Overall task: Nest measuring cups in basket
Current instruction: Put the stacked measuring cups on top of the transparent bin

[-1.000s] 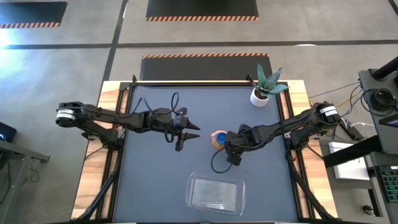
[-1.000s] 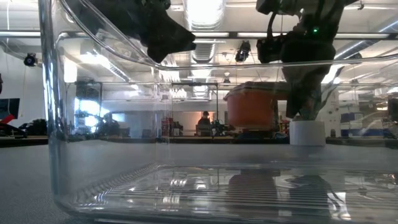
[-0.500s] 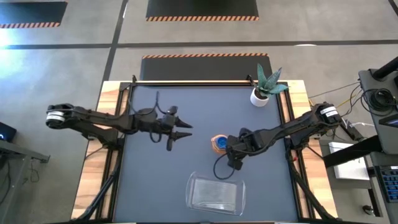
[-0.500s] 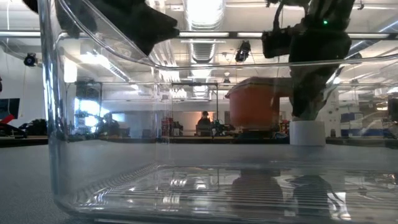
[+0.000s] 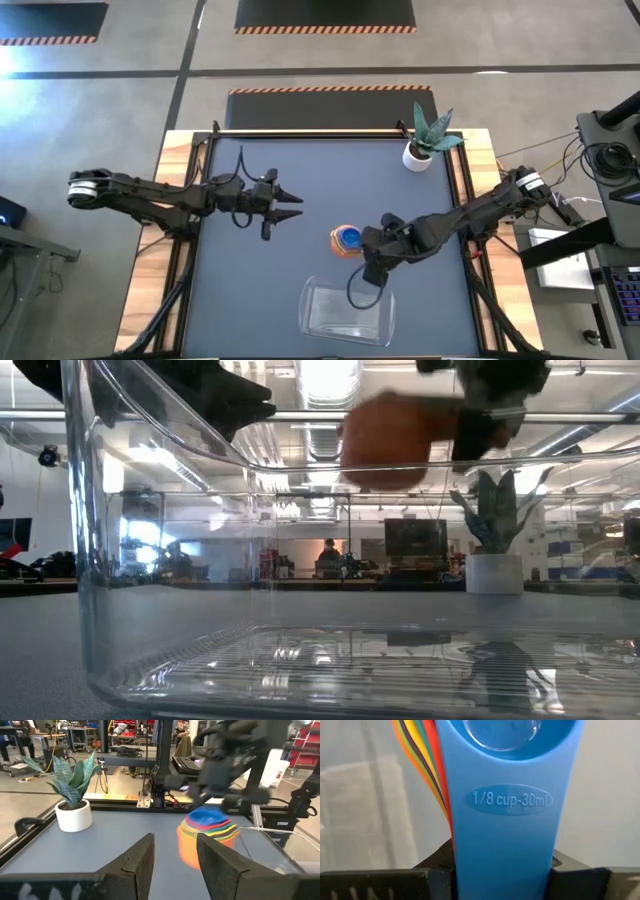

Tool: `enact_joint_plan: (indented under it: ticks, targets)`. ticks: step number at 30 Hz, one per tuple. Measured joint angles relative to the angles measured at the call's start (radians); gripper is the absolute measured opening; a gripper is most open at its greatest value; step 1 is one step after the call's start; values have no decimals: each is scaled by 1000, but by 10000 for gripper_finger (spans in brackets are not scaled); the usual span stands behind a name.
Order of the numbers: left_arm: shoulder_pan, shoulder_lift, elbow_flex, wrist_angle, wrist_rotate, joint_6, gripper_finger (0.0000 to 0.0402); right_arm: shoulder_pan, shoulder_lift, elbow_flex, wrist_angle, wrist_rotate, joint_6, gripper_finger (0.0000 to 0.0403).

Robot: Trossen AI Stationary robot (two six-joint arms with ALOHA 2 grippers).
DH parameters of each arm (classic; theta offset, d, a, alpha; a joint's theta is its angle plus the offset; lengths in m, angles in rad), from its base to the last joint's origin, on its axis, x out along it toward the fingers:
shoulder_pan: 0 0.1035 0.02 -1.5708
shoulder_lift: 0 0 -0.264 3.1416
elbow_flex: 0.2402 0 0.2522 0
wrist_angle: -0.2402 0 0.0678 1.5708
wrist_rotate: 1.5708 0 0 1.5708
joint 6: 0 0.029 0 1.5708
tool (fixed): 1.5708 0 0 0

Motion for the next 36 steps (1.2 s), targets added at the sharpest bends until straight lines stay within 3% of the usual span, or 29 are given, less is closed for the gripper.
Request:
enact_joint_plan:
  ticks: [9,17,23,36]
  targets:
    - [14,5,0,-1,-1,-12,129,141,33,113,4,46,96,121]
    - [13,8,0,1,-2,-12,129,230,176,204,56,45,94,121]
    - [13,11,0,33,13,-12,129,252,264,265,64,29,75,121]
    - [12,9,-2,63,65,-23,129,252,332,256,73,-44,86,121]
